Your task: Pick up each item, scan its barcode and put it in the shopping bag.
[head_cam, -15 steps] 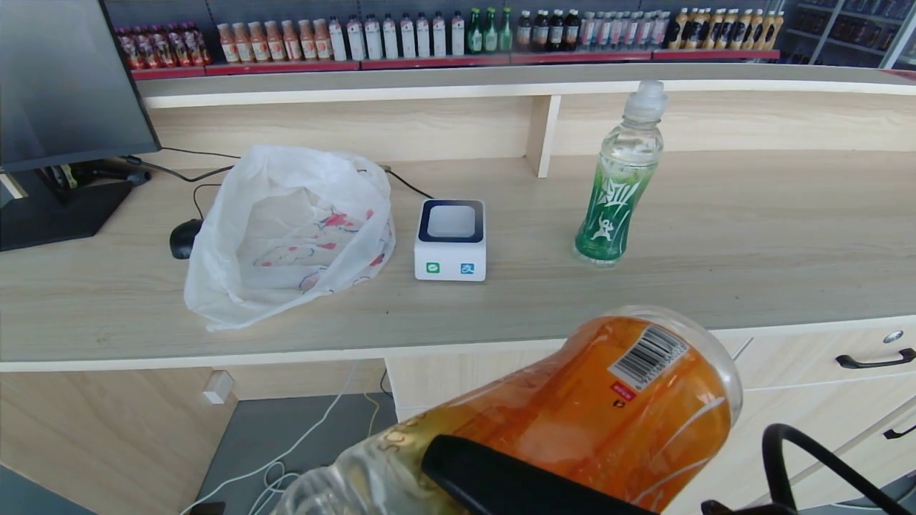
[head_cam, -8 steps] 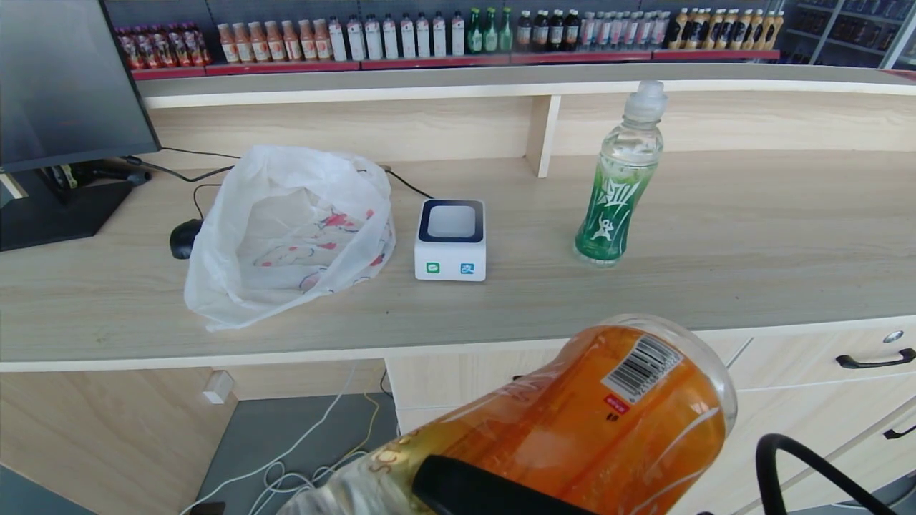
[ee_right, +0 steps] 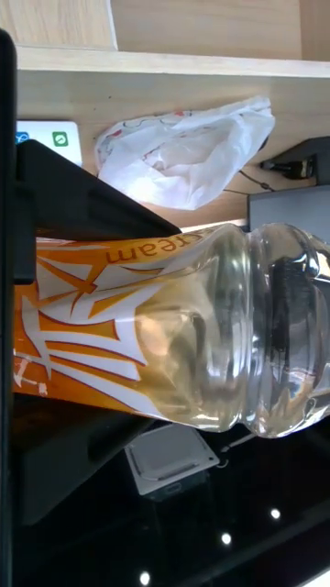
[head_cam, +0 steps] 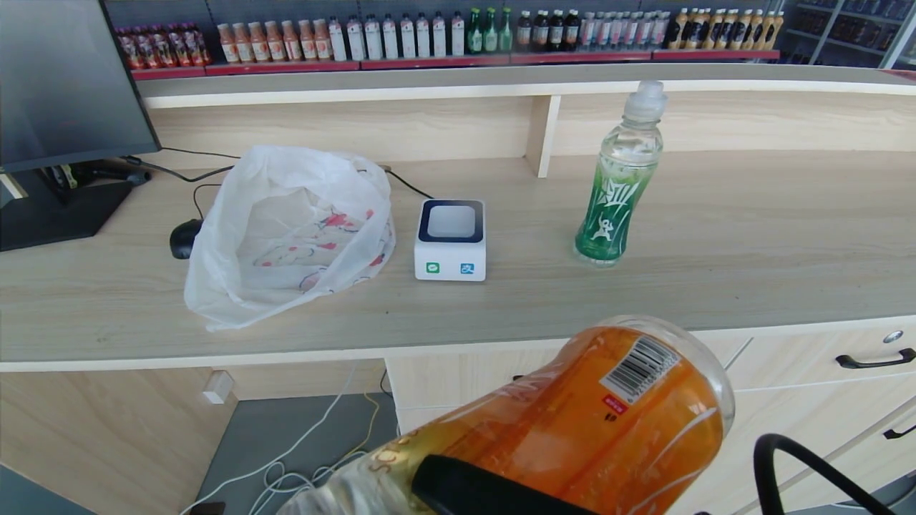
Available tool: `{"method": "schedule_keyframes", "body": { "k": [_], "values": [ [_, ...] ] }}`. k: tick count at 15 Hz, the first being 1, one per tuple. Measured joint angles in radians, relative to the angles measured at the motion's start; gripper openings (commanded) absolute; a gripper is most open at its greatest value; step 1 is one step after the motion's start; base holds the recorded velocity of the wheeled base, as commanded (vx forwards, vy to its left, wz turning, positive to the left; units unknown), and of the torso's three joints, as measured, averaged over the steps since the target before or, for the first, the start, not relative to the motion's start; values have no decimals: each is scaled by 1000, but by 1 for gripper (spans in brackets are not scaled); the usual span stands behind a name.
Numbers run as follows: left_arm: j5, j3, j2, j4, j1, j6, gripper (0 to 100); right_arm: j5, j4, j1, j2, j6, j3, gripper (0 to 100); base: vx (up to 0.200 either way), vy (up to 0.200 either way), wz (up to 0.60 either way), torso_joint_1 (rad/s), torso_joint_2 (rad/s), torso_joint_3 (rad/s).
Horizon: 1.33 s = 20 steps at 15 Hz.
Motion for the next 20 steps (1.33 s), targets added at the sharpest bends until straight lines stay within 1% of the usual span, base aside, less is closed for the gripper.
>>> {"method": "schedule_keyframes", "body": {
  "k": [2,6,8,9,11,12,15,17,18,20],
  "values": [
    [0,0,0,0,0,0,100,0,0,0,-1,90,-3,0,0,0,0,0,0,0],
    [0,0,0,0,0,0,100,0,0,-11,-13,228,20,0,0,0,0,0,0,0],
    [0,0,0,0,0,0,100,-1,0,-17,-41,352,51,0,0,0,0,0,0,0],
    [0,0,0,0,0,0,100,-1,-1,-20,-53,437,68,0,0,0,0,0,0,0],
    [0,0,0,0,0,0,100,-1,0,-23,-64,667,105,0,0,0,0,0,0,0],
    [0,0,0,0,0,0,100,-1,1,-25,-64,743,121,0,0,0,0,0,0,0],
    [0,0,0,0,0,0,100,-4,0,-55,-64,813,135,0,0,0,0,0,0,0],
    [0,0,0,1,0,0,100,-3,0,-70,-63,889,148,0,0,0,0,0,0,0],
    [0,0,0,1,0,0,100,-8,0,-79,-57,951,152,0,0,0,0,0,0,0],
    [0,0,0,0,0,0,100,-36,-1,-120,-37,1124,126,0,0,0,0,0,0,0]
  ]
}}
